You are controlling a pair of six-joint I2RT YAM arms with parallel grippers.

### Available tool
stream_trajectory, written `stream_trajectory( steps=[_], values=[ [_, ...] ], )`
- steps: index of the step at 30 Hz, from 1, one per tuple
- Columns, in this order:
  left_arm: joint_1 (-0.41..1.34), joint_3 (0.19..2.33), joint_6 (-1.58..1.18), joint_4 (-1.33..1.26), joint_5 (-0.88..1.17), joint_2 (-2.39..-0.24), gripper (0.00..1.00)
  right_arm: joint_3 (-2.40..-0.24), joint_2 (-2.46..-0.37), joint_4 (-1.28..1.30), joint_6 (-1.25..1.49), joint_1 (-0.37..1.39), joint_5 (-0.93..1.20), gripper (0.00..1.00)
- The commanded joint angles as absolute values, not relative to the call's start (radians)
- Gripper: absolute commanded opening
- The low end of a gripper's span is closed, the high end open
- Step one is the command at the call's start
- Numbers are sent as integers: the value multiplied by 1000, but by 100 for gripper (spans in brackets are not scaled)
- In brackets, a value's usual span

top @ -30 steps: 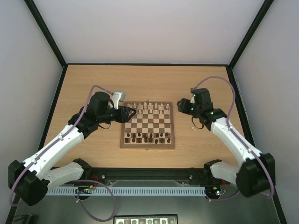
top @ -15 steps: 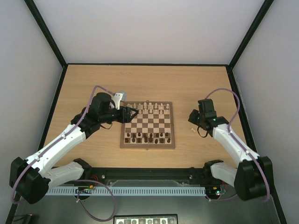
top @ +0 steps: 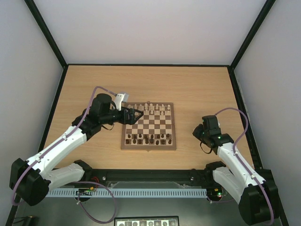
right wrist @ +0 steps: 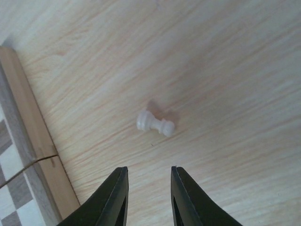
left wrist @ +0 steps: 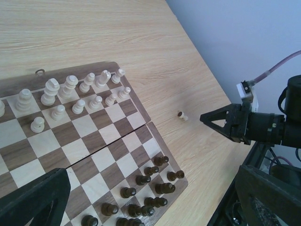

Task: Set up the chess pieces on the board
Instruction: Pick up the chess piece at the center of the board.

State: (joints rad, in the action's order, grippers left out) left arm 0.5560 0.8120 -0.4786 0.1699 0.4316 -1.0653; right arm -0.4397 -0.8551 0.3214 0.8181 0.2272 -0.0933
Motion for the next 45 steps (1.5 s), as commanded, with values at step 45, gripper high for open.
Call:
stream_trajectory(
  steps=[45],
  values=[
    [563,769,-506,118,464,-989,99,-413,-1160,184,796,229,-194,39]
  ],
)
